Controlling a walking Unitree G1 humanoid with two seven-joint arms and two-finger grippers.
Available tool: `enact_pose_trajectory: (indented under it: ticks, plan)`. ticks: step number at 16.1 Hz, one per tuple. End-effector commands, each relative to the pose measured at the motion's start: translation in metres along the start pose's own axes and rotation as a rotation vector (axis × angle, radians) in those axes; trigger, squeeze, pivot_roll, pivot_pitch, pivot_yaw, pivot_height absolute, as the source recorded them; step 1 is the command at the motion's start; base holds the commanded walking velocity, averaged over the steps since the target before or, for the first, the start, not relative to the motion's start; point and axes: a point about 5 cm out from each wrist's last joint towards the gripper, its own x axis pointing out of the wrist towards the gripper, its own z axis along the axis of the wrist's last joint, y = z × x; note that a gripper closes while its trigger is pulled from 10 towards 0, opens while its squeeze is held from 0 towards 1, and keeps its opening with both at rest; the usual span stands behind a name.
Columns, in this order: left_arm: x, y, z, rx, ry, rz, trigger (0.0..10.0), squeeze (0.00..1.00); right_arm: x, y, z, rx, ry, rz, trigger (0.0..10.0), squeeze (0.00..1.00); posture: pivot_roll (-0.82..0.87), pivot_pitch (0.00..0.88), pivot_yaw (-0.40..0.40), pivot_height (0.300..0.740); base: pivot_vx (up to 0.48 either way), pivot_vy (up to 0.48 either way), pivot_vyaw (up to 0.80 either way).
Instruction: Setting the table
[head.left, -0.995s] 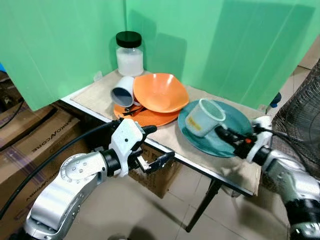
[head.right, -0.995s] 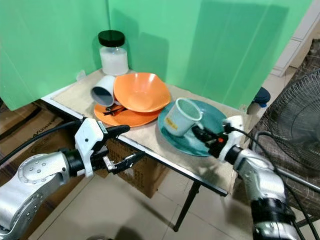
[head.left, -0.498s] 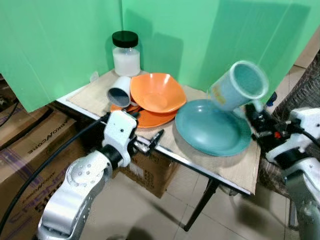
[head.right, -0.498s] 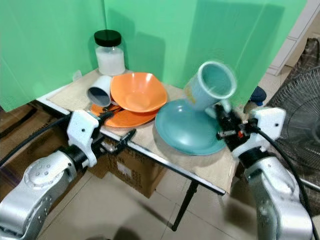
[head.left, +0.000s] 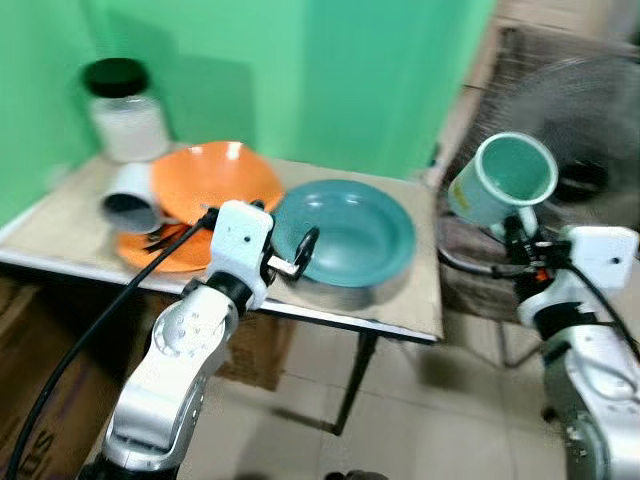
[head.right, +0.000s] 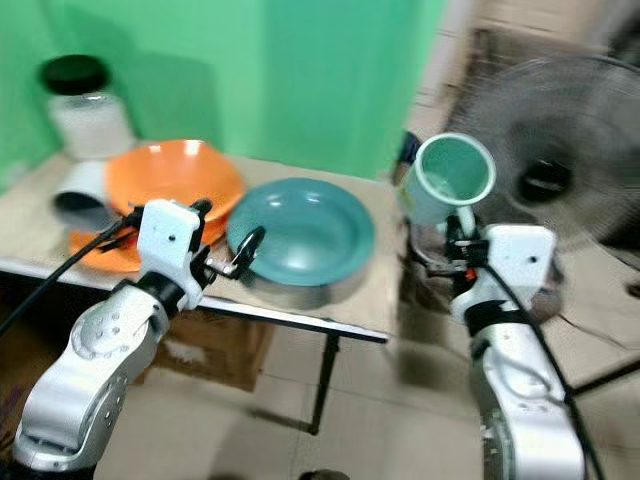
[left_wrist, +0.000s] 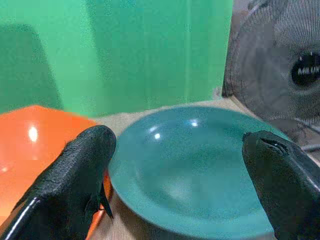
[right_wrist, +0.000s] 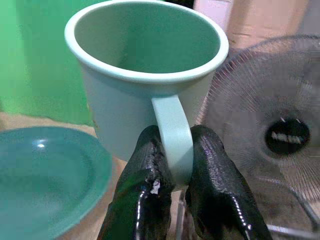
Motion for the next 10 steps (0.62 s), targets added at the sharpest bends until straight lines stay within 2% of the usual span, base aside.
enact_pose_trajectory:
  ticks: [1, 3, 6, 10]
  plan:
    - [-0.004, 0.005, 0.002, 0.012, -0.010, 0.030, 10.0, 0.00, -0.001, -0.002, -0.006, 0.001, 0.032, -0.031, 10.0, 0.00, 0.08, 0.000, -0.097, 0.740, 0.000, 0.000, -0.80]
    - [-0.004, 0.009, 0.003, 0.009, -0.017, 0.048, 10.0, 0.00, 0.001, -0.002, -0.008, -0.044, 0.018, -0.098, 10.0, 0.00, 0.06, 0.000, -0.077, 0.740, 0.000, 0.000, -0.80]
    - [-0.002, 0.007, 0.009, 0.000, -0.037, 0.013, 10.0, 0.00, -0.004, -0.001, -0.012, -0.057, 0.042, -0.098, 10.0, 0.00, 0.05, 0.000, -0.068, 0.740, 0.000, 0.000, -0.80]
    - [0.001, 0.008, 0.005, 0.017, -0.020, 0.019, 10.0, 0.00, -0.007, 0.001, -0.020, -0.089, 0.079, -0.117, 10.0, 0.00, 0.04, 0.000, -0.053, 0.740, 0.000, 0.000, -0.80]
